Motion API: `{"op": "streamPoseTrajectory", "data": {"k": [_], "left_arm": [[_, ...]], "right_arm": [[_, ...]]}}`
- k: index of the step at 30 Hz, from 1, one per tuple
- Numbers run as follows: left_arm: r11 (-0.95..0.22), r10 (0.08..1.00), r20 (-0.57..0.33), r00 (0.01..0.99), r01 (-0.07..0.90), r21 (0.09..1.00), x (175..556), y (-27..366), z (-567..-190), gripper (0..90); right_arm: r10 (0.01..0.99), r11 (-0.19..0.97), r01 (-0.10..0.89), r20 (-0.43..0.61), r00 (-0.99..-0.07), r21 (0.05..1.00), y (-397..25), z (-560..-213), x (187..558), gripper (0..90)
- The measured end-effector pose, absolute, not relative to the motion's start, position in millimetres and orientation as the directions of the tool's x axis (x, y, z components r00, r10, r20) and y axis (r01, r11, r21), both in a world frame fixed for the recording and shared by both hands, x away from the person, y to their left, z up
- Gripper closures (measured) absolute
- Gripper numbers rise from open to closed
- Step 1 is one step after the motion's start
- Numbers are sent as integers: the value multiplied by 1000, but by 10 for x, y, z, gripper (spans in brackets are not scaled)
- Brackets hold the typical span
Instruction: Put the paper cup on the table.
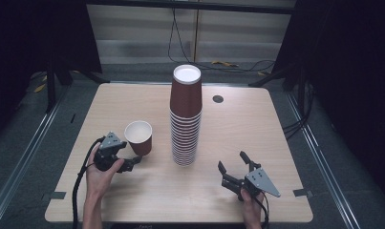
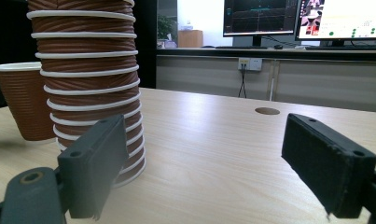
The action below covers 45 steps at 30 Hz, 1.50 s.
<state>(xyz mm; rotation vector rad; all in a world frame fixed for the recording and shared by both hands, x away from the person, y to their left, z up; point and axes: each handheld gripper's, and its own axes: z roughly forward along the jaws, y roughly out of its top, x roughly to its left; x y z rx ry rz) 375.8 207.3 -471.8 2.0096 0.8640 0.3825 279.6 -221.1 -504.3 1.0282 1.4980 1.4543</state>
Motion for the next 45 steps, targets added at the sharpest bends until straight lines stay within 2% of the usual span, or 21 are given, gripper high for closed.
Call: {"op": "streamPoseTrajectory", "data": {"k": [4, 15, 21, 31, 32, 36, 38, 45], "left_arm": [[-371, 718, -6, 696, 390, 843, 3635, 2031, -4726, 166], [-229, 706, -65, 705, 315, 921, 3344, 2026, -4754, 160], [-231, 705, -31, 709, 270, 935, 3222, 1870, -4818, 157], [-181, 713, -36, 700, 234, 955, 3056, 1622, -4974, 157], [-193, 709, -18, 705, 218, 957, 3049, 1614, -4982, 157], [-126, 704, -60, 708, 208, 970, 3011, 1612, -4995, 156], [-169, 728, -9, 685, 193, 967, 2983, 1590, -5025, 156], [-138, 734, -17, 679, 173, 975, 2945, 1608, -5078, 156]], "right_arm": [[934, 12, 26, -2, -358, 1000, -2211, -5043, 2796, 138], [934, 13, 24, -4, -357, 1000, -2212, -5044, 2796, 138], [934, 13, 24, -3, -358, 1000, -2214, -5044, 2794, 138], [934, 13, 24, -4, -359, 1000, -2214, -5044, 2794, 138], [934, 13, 23, -4, -357, 1000, -2213, -5044, 2795, 137], [934, 13, 24, -3, -357, 1000, -2213, -5044, 2795, 138], [934, 13, 24, -3, -358, 1000, -2214, -5043, 2795, 138], [934, 15, 26, -5, -358, 1000, -2211, -5043, 2798, 138]]}}
